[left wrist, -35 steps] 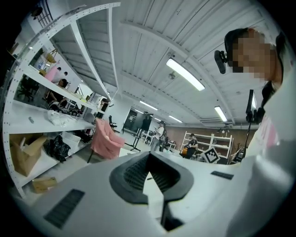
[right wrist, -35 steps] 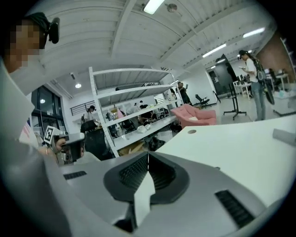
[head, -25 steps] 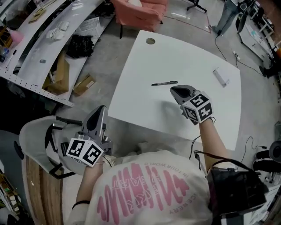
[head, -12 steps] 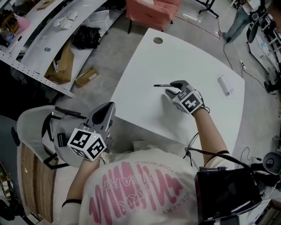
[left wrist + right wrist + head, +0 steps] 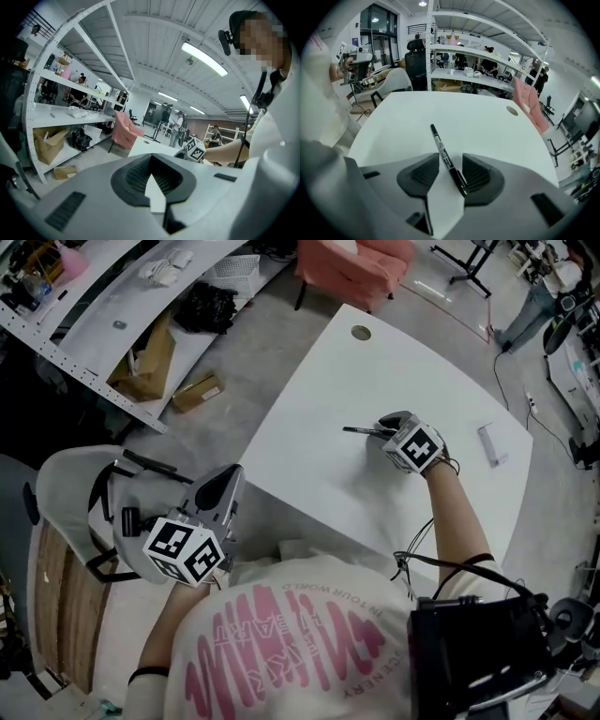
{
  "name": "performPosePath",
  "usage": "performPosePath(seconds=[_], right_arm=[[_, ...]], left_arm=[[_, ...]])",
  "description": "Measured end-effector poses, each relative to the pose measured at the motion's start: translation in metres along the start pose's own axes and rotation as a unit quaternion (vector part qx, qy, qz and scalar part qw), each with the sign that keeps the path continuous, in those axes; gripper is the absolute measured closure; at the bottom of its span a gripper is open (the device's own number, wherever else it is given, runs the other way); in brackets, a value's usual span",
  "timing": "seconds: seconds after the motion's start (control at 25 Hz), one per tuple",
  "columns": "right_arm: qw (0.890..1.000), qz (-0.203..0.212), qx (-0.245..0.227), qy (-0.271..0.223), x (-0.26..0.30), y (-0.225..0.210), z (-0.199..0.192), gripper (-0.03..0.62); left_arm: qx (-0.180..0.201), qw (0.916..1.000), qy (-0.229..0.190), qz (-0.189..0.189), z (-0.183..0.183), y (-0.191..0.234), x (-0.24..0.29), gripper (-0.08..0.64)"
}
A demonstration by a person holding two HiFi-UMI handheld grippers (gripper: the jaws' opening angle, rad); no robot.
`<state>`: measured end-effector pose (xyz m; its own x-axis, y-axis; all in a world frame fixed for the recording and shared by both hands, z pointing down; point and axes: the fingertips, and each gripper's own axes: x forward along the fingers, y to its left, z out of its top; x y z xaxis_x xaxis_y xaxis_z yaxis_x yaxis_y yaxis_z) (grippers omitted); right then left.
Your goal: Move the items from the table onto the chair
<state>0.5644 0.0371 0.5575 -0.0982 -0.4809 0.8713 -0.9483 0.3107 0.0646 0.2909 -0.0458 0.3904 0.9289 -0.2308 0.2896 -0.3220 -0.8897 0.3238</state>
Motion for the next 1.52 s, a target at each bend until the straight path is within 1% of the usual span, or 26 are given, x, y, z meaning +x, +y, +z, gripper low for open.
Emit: performPosePath(seconds=[0.12, 0.2, 0.28, 0.36, 0.48, 0.6, 0.68, 0.8, 0.96, 1.08, 1.16, 1.36, 1.52], right_arm=[[1.000, 0.027, 0.004, -0.010, 0.000, 0.011, 0.007, 0.437], [1.000, 0.027, 0.001, -0.005, 0.001, 0.015, 0.006, 0.484], [1.000, 0.017, -0.005, 0.008, 0.004, 0.014, 0.000, 0.535], [1.000, 0.012, -0.010, 0.013, 0.004, 0.015, -0.001, 0.538], [1.000, 0.022, -0.001, -0.002, -0.001, 0.023, 0.006, 0.538], [1.000, 0.006, 0.001, -0.011, -0.010, 0.025, 0.012, 0.538], [1.000, 0.004, -0.006, -0.028, -0.020, 0.034, 0.026, 0.538], [0.998, 0.015, -0.010, -0.066, -0.032, 0.056, 0.053, 0.538], [0.990, 0.053, 0.001, -0.129, -0.040, 0.101, 0.098, 0.538], [0.983, 0.087, 0.008, -0.163, -0.040, 0.144, 0.132, 0.538], [0.978, 0.111, 0.004, -0.177, -0.040, 0.178, 0.157, 0.538], [0.965, 0.175, -0.035, -0.193, -0.033, 0.270, 0.219, 0.538], [0.953, 0.217, -0.069, -0.201, -0.015, 0.337, 0.264, 0.538]], left_arm=[[-0.002, 1.0000, -0.004, 0.005, 0.000, 0.006, -0.004, 0.552], [-0.002, 1.0000, -0.005, 0.007, -0.003, 0.009, -0.008, 0.552], [-0.002, 0.9999, -0.006, 0.010, -0.005, 0.010, -0.010, 0.552], [0.001, 0.9999, -0.010, 0.012, -0.004, 0.010, -0.009, 0.552], [0.000, 0.9997, -0.018, 0.013, -0.001, 0.010, -0.010, 0.552], [-0.001, 0.9996, -0.025, 0.013, 0.001, 0.011, -0.013, 0.552], [-0.005, 0.9995, -0.030, 0.012, 0.002, 0.013, -0.016, 0.552], [-0.007, 0.9991, -0.040, 0.007, 0.005, 0.012, -0.022, 0.552], [-0.004, 0.9987, -0.051, 0.002, 0.004, 0.016, -0.043, 0.552], [-0.011, 0.9983, -0.055, 0.011, 0.002, 0.029, -0.068, 0.552], [-0.012, 0.9982, -0.055, 0.022, 0.002, 0.040, -0.091, 0.552], [-0.021, 0.9958, -0.055, 0.071, 0.002, 0.084, -0.162, 0.552], [-0.028, 0.9910, -0.064, 0.114, -0.005, 0.123, -0.221, 0.552]])
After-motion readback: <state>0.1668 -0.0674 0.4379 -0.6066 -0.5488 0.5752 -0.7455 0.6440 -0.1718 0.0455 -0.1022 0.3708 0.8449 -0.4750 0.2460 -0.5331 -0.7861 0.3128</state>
